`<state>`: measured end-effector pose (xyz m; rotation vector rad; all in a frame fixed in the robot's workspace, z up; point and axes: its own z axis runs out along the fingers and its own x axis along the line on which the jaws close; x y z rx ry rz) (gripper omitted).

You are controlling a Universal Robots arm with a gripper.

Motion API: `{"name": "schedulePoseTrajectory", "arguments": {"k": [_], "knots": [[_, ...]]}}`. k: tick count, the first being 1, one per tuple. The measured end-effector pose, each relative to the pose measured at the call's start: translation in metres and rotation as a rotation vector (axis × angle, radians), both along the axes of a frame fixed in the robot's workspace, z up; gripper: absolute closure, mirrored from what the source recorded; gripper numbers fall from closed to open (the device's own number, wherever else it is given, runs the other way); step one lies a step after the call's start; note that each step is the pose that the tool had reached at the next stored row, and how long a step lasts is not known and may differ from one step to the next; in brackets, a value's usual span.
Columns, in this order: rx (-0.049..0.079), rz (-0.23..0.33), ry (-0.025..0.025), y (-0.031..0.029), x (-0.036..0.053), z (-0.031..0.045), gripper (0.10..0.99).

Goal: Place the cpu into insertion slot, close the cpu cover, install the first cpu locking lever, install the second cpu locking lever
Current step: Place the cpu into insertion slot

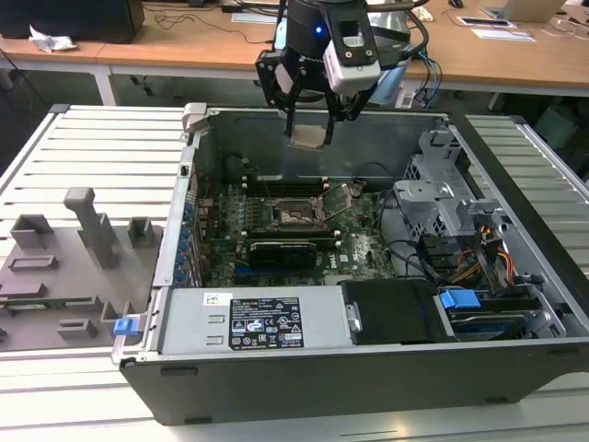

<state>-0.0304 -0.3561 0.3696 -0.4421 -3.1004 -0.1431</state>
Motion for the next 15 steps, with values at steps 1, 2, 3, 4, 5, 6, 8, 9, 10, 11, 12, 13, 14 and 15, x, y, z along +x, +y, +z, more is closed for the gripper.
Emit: {"name": "schedulePoseTrajectory", "arguments": {"k": [1,2,3,4,5,6,8,9,10,11,12,13,14,15], "knots": [[0.000,-0.003,0.0000,0.0000,0.0000,0.0000,0.545],[0.000,-0.006,0.0000,0.0000,0.0000,0.0000,0.545],[0.000,-0.011,0.0000,0.0000,0.0000,0.0000,0.545],[0.000,-0.015,0.0000,0.0000,0.0000,0.0000,0.545],[0.000,-0.018,0.0000,0.0000,0.0000,0.0000,0.545],[0.000,-0.022,0.0000,0.0000,0.0000,0.0000,0.545],[0.000,-0.030,0.0000,0.0000,0.0000,0.0000,0.545],[0.000,-0.033,0.0000,0.0000,0.0000,0.0000,0.545],[0.000,-0.038,0.0000,0.0000,0.0000,0.0000,0.545],[0.000,-0.041,0.0000,0.0000,0.0000,0.0000,0.545],[0.000,-0.049,0.0000,0.0000,0.0000,0.0000,0.545],[0.000,-0.056,0.0001,0.0000,0.0000,0.0000,0.545],[0.000,-0.064,0.0000,0.0000,0.0000,0.0000,0.545],[0.000,-0.069,0.0000,0.0000,0.0000,0.0000,0.545]]}}
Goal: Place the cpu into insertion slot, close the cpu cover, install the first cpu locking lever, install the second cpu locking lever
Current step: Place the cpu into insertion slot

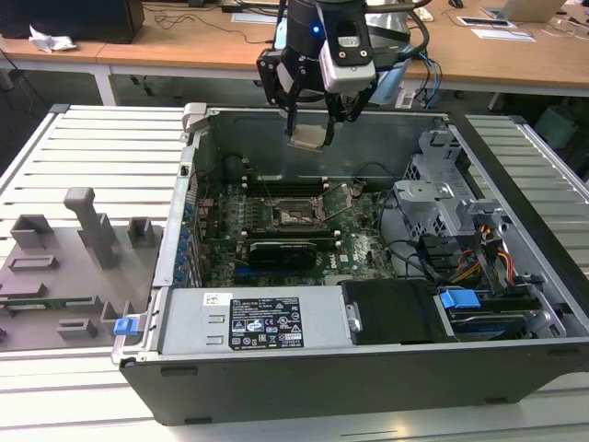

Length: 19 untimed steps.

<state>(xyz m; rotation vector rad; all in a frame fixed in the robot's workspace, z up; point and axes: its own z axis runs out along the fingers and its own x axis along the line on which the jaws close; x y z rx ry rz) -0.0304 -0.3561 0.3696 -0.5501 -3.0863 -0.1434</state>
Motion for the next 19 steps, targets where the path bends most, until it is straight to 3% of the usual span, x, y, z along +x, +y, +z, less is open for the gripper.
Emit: {"name": "schedulePoseTrajectory", "arguments": {"k": [19], "knots": [[0.000,-0.081,0.0000,0.0000,0.0000,0.0000,0.545]]}}
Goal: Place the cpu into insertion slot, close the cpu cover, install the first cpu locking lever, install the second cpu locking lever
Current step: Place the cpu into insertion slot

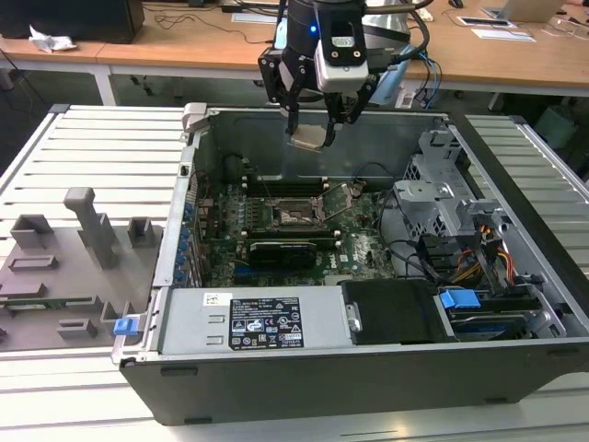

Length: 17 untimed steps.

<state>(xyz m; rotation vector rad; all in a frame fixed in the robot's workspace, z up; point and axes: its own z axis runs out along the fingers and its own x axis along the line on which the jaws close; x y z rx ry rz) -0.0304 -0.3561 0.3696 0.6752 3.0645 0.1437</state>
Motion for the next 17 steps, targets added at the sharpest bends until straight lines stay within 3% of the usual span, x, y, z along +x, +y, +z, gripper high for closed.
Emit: {"name": "schedulePoseTrajectory", "arguments": {"k": [17], "knots": [[0.000,-0.090,0.0000,0.0000,0.0000,0.0000,0.545]]}}
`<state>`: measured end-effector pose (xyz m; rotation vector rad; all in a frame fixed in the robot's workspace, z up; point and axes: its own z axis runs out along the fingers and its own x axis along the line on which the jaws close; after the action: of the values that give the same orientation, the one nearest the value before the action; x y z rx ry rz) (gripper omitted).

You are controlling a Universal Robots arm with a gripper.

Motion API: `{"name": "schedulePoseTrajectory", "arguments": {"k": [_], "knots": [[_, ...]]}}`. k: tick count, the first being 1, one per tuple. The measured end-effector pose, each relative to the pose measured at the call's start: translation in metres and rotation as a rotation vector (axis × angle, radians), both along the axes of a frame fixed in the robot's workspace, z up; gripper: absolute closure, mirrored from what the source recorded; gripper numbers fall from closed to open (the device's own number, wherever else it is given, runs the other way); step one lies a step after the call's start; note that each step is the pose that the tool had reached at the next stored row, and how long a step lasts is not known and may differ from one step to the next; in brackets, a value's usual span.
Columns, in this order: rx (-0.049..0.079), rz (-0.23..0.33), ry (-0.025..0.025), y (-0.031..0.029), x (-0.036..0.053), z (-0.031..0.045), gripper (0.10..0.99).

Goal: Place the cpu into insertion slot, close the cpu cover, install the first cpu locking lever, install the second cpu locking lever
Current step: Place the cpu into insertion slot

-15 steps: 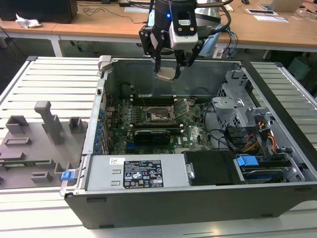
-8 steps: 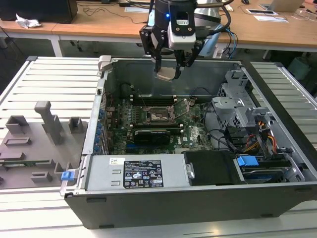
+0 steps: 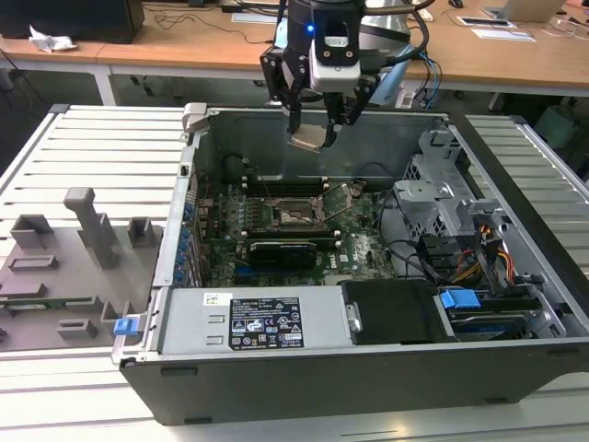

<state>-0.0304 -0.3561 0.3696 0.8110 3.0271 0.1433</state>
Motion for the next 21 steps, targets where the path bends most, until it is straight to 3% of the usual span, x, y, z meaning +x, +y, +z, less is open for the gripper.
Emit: {"name": "schedulePoseTrajectory", "arguments": {"k": [5,15,21], "knots": [[0.000,-0.041,0.0000,0.0000,0.0000,-0.0001,0.545],[0.000,-0.201,0.0000,0.0000,-0.0003,-0.0018,0.545],[0.000,-0.241,-0.0001,0.0000,-0.0010,-0.0022,0.545]]}}
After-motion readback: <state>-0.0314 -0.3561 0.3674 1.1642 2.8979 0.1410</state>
